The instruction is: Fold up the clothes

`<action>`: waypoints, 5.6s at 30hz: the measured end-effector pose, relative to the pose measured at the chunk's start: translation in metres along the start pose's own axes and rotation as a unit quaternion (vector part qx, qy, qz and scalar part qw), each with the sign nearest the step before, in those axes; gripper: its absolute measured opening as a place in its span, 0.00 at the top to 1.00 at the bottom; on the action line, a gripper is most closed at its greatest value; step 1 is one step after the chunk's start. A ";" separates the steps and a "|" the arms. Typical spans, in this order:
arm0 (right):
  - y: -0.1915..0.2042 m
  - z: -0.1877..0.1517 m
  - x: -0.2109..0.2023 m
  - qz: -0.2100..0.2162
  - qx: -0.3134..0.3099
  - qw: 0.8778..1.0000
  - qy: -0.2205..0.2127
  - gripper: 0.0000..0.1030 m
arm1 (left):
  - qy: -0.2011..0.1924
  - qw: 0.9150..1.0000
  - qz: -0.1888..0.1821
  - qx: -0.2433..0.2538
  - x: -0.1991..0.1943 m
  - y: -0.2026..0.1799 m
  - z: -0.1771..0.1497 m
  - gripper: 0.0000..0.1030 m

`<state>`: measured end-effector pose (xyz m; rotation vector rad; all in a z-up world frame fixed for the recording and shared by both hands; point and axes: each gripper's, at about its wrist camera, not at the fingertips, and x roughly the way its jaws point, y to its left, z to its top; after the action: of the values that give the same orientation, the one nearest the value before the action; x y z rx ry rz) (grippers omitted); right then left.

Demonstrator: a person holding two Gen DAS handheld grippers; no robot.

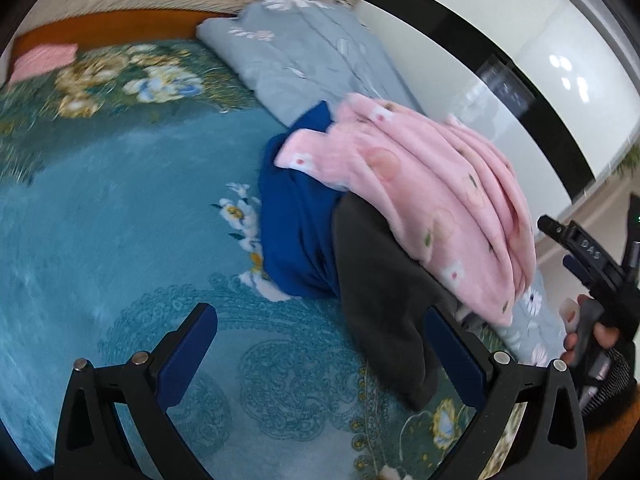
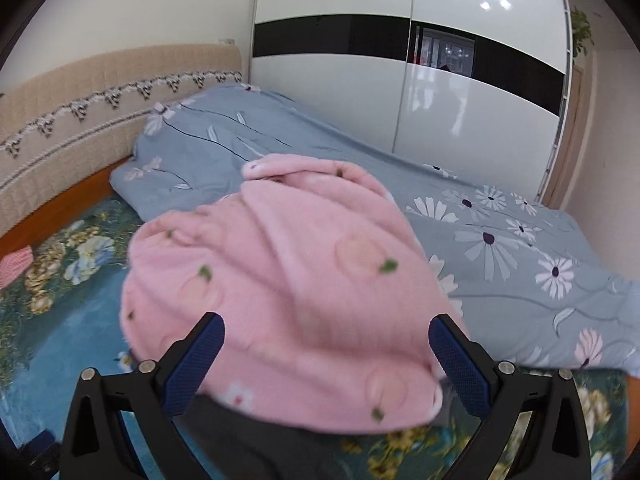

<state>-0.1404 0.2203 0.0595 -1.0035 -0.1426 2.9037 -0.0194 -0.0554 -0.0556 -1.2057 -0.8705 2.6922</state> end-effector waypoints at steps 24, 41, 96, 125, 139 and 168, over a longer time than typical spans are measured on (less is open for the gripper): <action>-0.013 0.049 -0.027 -0.076 -0.049 0.996 0.006 0.94 | -0.005 0.998 -0.002 -0.070 -0.003 0.027 0.000 0.00; -0.155 -0.019 -0.186 -0.072 0.112 0.991 -0.008 0.94 | -0.017 0.994 -0.042 -0.098 -0.038 0.034 0.002 0.00; -0.275 -0.297 -0.062 -0.099 0.268 0.913 0.293 0.94 | 0.161 0.983 -0.026 0.086 0.049 -0.125 0.043 0.94; -0.150 -0.312 -0.073 -0.047 0.165 0.894 0.415 0.94 | 0.238 0.949 0.020 -0.205 0.011 0.105 0.014 0.91; -0.111 -0.285 -0.098 -0.103 0.082 0.894 0.429 0.82 | 0.138 0.976 -0.029 -0.164 -0.088 0.124 0.047 0.78; -0.052 -0.250 -0.069 0.063 -0.063 0.939 0.332 0.45 | 0.287 0.937 0.198 0.016 0.158 -0.001 0.016 0.43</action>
<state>0.0700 0.2820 -0.0879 -2.0037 -0.2299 2.4956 -0.1399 -0.0175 -0.1517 -2.1943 -0.5355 2.3390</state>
